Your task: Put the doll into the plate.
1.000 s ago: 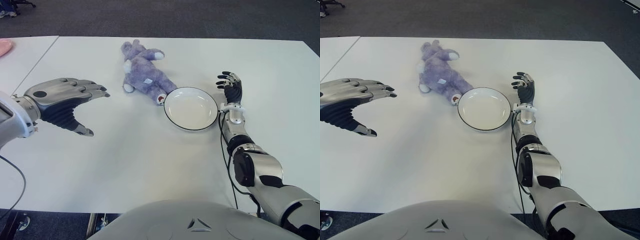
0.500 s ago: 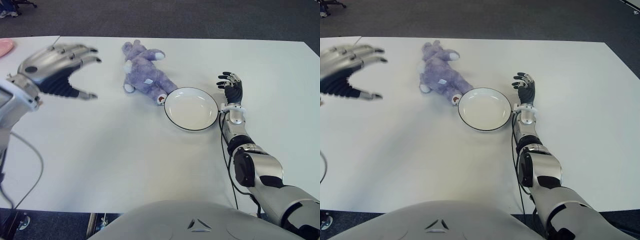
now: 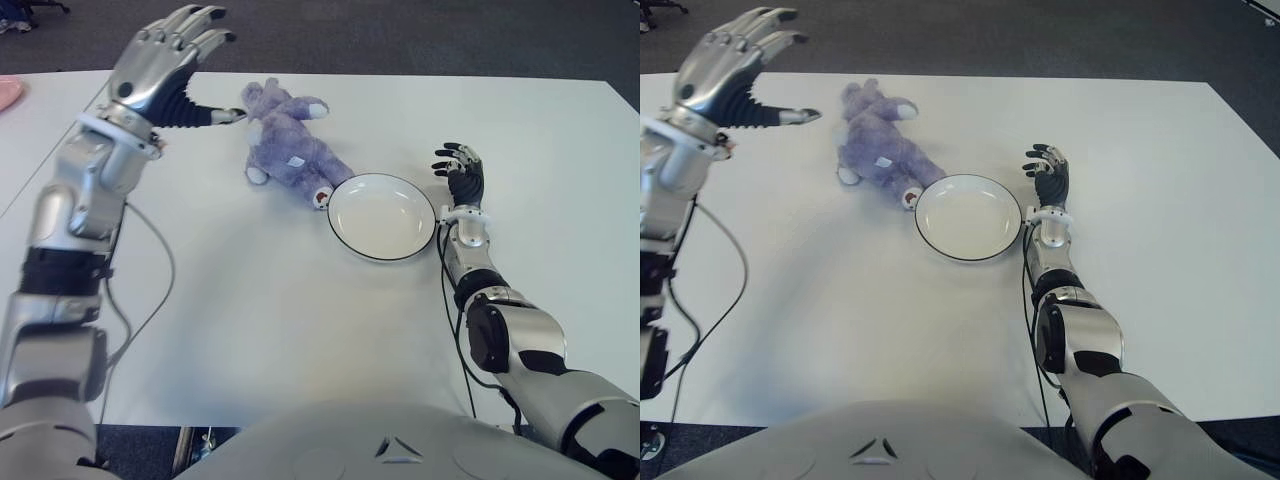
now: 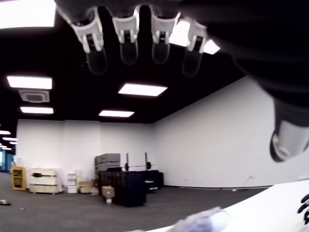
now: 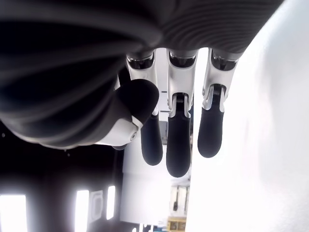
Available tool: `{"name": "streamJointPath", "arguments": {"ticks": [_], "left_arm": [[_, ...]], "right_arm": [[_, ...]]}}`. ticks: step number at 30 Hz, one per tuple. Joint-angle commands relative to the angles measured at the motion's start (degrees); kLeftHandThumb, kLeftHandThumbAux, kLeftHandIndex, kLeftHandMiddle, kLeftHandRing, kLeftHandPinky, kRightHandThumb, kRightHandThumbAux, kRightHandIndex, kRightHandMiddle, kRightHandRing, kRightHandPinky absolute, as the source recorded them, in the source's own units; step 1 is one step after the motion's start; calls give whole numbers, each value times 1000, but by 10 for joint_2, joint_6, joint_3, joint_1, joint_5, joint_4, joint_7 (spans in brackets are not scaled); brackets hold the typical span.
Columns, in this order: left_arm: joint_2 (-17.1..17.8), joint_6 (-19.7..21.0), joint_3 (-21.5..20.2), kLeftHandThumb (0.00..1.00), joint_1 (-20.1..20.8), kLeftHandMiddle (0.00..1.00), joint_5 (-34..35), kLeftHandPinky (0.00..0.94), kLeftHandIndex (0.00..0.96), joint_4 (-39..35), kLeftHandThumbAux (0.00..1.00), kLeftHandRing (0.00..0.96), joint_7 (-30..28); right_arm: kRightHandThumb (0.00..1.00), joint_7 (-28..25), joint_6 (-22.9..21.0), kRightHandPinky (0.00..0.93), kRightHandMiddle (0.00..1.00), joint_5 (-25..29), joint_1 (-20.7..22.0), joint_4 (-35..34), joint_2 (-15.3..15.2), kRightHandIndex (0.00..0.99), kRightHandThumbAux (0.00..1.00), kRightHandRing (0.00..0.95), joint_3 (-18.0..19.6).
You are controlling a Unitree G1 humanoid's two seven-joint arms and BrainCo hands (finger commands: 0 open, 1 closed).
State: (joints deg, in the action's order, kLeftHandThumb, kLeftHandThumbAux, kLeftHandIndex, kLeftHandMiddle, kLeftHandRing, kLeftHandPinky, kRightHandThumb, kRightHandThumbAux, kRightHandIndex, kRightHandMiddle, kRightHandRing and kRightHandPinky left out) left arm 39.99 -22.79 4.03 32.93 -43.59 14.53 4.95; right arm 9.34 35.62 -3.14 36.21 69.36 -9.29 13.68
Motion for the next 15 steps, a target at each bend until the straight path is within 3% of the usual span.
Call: {"name": "streamJointPath", "arguments": {"ticks": [1,8,15], "left_arm": [[-57,-57,89,130,96,0,-42,66,128,229,524,1,76],[-78,-95,128,195,138,0,-47,5,96,332,517,0,112],[-126,-107,181,232,176,0,-58,0,75,448,505,0,142]], "right_arm": [[1000,0,-73,440,366,-8,-123,83,46,297,663,467,-7],[1000,2,-70,464,368,-8,-123,83,48,309,663,468,-7],[1000,7,-67,447,370,-12,-124,83,48,307,663,467,-10]]}}
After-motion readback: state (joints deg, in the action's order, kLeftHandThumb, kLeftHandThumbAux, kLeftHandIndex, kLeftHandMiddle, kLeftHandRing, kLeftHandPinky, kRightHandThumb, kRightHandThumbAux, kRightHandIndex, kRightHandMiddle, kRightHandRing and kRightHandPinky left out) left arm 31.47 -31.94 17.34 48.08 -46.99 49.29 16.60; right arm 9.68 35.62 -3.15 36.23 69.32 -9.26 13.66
